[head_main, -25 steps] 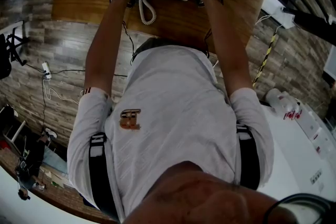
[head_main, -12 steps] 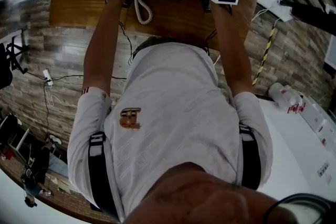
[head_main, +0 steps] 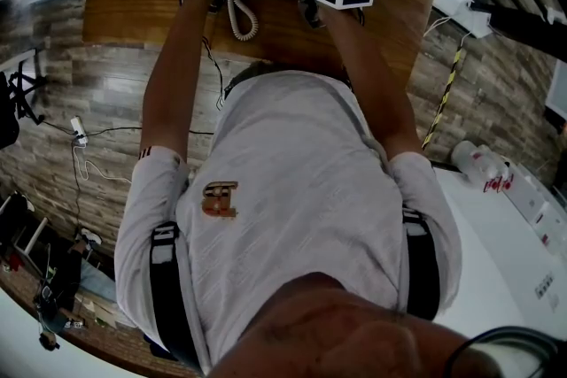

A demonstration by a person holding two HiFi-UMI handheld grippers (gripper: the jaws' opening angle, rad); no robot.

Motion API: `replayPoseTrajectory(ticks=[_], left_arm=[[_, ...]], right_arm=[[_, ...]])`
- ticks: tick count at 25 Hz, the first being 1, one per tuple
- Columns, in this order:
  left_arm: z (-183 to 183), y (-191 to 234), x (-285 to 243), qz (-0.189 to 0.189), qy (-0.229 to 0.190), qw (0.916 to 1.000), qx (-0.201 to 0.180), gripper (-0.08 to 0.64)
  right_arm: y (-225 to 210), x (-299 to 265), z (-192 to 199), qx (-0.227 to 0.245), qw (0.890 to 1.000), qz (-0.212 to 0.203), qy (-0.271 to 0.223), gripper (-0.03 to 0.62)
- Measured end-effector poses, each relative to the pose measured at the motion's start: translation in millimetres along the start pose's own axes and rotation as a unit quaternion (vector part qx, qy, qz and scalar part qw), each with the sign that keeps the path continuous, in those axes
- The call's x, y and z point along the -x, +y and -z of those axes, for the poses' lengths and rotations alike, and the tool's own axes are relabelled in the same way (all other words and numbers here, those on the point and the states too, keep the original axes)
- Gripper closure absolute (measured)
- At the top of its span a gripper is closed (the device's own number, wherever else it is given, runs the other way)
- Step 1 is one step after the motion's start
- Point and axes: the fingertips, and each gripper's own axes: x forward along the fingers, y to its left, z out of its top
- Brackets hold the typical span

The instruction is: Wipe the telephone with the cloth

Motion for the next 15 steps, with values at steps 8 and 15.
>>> replayPoseTrajectory(ticks=[8, 15], left_arm=[[2, -1, -1, 0.003, -0.002, 1.0, 0.005, 0.48], [-1, 4, -4, -0.002, -0.006, 1.0, 0.008, 0.48]], right_arm=[[-15, -27, 31, -0.002, 0.999, 0.034, 0.037, 0.532], [-60, -13, 43, -0.004, 0.994, 0.097, 0.056, 0.532]])
